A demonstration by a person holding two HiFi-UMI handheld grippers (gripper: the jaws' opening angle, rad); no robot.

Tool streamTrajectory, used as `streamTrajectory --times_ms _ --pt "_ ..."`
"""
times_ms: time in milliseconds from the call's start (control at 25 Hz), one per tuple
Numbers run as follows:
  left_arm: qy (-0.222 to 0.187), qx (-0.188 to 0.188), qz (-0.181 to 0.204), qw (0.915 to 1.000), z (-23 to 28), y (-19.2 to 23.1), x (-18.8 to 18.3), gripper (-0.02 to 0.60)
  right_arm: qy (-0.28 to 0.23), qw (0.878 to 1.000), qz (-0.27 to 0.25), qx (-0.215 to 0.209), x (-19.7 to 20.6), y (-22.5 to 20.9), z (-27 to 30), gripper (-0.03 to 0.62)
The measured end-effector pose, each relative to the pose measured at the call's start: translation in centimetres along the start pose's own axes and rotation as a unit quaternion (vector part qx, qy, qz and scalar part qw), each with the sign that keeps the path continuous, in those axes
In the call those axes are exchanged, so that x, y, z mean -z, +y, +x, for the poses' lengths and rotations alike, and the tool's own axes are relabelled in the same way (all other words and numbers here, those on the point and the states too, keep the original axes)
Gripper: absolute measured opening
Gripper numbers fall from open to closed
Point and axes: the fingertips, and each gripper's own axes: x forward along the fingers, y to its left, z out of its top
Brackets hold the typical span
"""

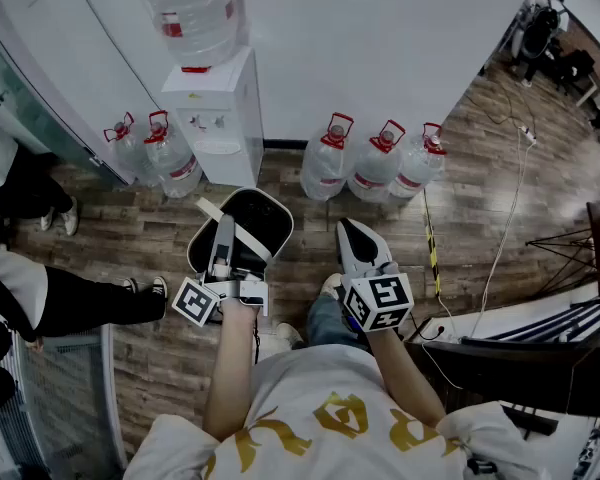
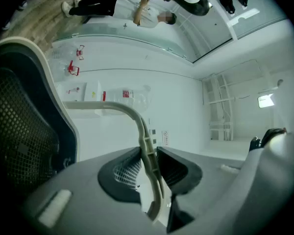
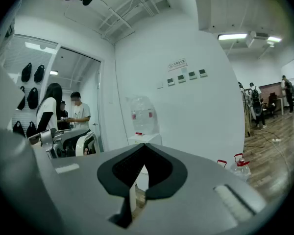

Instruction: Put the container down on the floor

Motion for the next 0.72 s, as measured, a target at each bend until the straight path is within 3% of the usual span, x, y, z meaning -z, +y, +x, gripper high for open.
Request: streamTrajectory --times_ms 720 --pt "0.016 -0.016 0.000 0.9998 -1.2 1.9 -0.9 0.097 0.013 1.000 0.010 0.016 1.7 -0.2 0.1 0.023"
